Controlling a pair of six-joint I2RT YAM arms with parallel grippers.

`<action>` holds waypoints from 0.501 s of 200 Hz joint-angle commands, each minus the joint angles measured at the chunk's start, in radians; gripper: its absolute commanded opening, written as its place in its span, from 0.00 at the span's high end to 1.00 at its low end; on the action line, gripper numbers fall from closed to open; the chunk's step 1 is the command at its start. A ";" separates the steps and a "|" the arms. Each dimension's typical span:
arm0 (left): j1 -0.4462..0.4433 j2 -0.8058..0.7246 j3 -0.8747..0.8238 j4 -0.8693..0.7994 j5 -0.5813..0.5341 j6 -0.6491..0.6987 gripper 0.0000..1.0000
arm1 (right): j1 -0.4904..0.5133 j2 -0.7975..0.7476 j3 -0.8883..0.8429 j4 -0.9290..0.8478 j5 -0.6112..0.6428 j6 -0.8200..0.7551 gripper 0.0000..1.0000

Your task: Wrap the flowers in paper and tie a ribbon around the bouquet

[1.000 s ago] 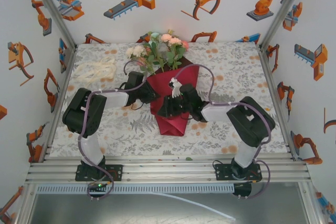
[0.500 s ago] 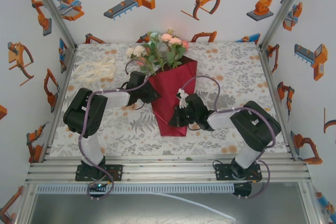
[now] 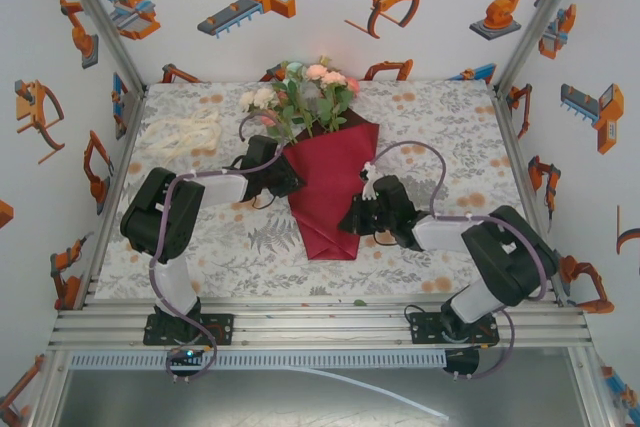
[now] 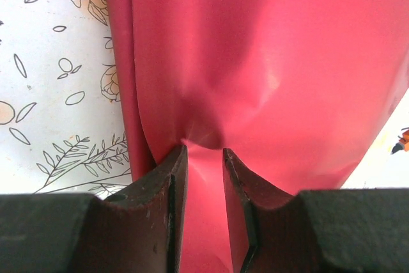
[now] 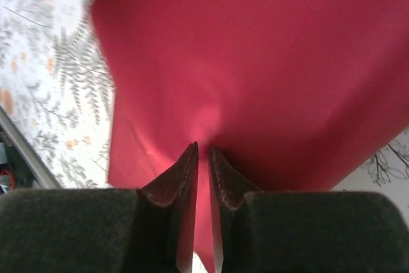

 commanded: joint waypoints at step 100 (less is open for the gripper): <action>-0.235 -0.190 0.010 -0.244 -0.100 0.098 0.62 | 0.001 -0.010 -0.060 0.051 -0.029 0.049 0.81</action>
